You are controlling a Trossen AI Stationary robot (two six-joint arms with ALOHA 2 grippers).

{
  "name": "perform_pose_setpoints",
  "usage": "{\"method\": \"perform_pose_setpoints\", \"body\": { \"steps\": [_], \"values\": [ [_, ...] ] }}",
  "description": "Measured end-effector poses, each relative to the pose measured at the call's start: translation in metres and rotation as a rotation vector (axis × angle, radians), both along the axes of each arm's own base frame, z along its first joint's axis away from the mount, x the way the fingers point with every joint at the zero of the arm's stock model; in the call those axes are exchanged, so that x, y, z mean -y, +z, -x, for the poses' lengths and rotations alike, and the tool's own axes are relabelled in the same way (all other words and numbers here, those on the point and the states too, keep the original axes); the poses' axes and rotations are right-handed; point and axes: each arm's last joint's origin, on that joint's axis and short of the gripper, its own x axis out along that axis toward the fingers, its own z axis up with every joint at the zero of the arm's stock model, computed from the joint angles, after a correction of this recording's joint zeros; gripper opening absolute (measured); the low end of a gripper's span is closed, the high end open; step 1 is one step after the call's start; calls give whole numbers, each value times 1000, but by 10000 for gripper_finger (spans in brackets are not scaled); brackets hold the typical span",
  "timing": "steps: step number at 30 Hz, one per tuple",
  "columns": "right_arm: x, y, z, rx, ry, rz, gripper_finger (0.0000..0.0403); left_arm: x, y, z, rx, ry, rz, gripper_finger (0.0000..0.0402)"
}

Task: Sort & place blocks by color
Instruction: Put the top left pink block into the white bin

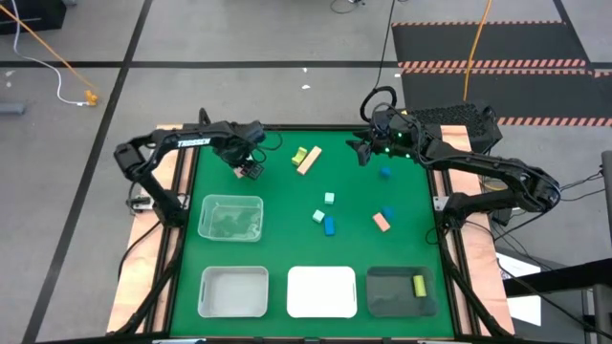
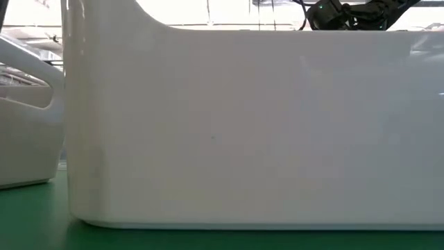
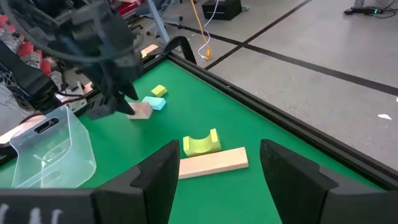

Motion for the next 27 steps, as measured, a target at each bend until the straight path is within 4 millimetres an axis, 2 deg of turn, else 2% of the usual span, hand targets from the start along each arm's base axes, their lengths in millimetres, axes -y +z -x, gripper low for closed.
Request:
{"method": "perform_pose_setpoints", "body": {
  "steps": [7, 10, 13, 17, 22, 27],
  "values": [
    [0, 0, 0, 0, 0, 0, 215, -1, -12, -2, -34, -4, 34, 222],
    [0, 0, 0, 0, 0, 0, 215, -1, -12, -2, -33, -4, 36, 192],
    [0, 0, 0, 0, 0, 0, 215, -1, -11, -2, -36, -16, 39, 135],
    [0, 0, 0, 0, 0, -1, 215, 0, -10, -1, -32, -19, 45, 128],
    [0, 0, 0, -1, -1, 1, 215, 6, 9, 3, 36, -16, 40, 128],
    [0, 0, 0, -2, -3, 3, 215, 18, 47, 9, 191, -5, -37, 128]
  ]
}}
